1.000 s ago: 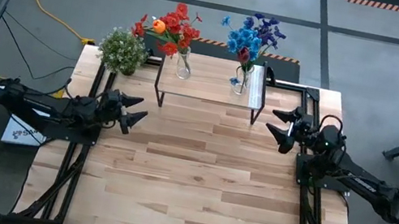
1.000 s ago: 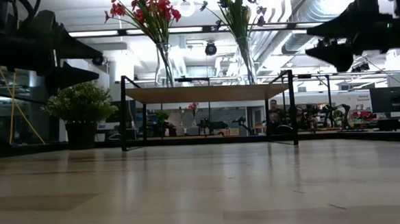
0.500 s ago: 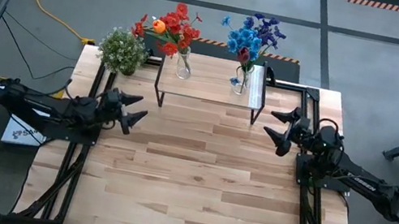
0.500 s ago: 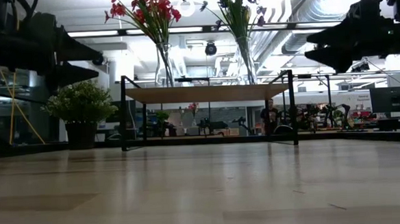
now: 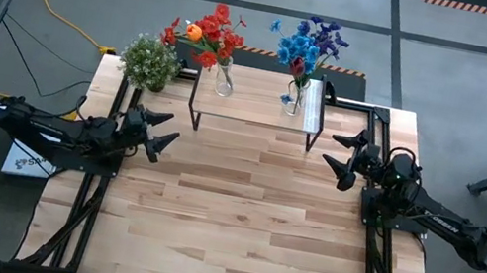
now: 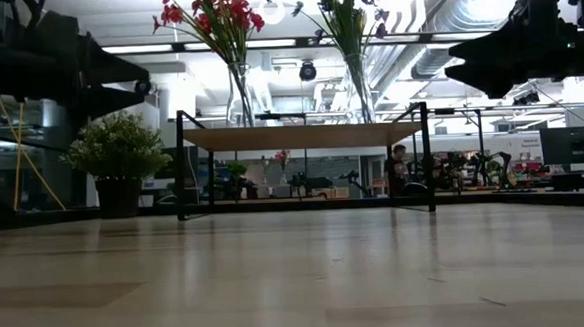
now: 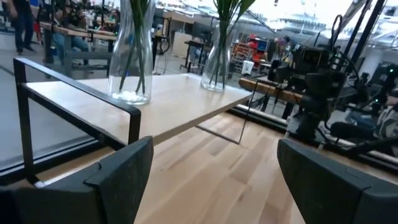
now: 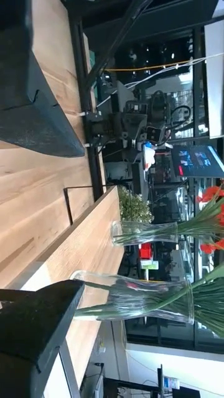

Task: Pick and place flowers into a vace then onto a shelf
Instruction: Return to Home Position

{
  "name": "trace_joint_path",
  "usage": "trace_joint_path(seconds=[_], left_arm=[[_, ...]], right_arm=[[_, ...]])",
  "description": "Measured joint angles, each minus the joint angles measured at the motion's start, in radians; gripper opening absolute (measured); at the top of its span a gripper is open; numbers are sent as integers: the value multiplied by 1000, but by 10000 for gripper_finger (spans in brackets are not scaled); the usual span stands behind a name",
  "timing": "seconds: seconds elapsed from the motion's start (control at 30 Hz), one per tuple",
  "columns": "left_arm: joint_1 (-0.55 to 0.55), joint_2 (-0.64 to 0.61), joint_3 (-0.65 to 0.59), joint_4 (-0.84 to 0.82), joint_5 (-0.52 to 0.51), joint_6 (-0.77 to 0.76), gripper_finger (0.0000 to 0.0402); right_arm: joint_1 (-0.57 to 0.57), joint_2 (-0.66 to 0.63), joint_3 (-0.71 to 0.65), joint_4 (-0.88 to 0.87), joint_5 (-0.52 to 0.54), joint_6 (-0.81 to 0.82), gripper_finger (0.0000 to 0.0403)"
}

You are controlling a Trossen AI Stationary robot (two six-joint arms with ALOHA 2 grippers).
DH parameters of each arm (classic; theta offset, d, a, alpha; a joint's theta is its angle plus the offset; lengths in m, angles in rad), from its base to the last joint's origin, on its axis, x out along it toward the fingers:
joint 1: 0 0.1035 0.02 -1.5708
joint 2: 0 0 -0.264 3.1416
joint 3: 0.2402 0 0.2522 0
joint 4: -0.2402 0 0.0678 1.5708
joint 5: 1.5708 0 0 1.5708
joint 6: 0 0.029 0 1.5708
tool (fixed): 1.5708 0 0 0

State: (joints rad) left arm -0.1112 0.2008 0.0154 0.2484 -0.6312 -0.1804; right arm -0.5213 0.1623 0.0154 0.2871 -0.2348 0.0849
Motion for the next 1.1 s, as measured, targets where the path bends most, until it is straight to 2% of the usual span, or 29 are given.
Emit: trace_joint_path(seconds=[0.17,0.37,0.57,0.83,1.1], left_arm=[[0,-1,-1,-41,13,-16,376],[0,0,-1,-185,49,-160,376],[0,8,5,-197,73,-189,376],[0,8,6,-197,72,-191,376],[0,8,8,-199,71,-191,376]], right_arm=[[0,0,0,-14,3,-7,328],[0,0,0,-59,1,1,328],[0,0,0,-66,0,29,328],[0,0,0,-66,0,234,328],[0,0,0,-66,0,198,328]])
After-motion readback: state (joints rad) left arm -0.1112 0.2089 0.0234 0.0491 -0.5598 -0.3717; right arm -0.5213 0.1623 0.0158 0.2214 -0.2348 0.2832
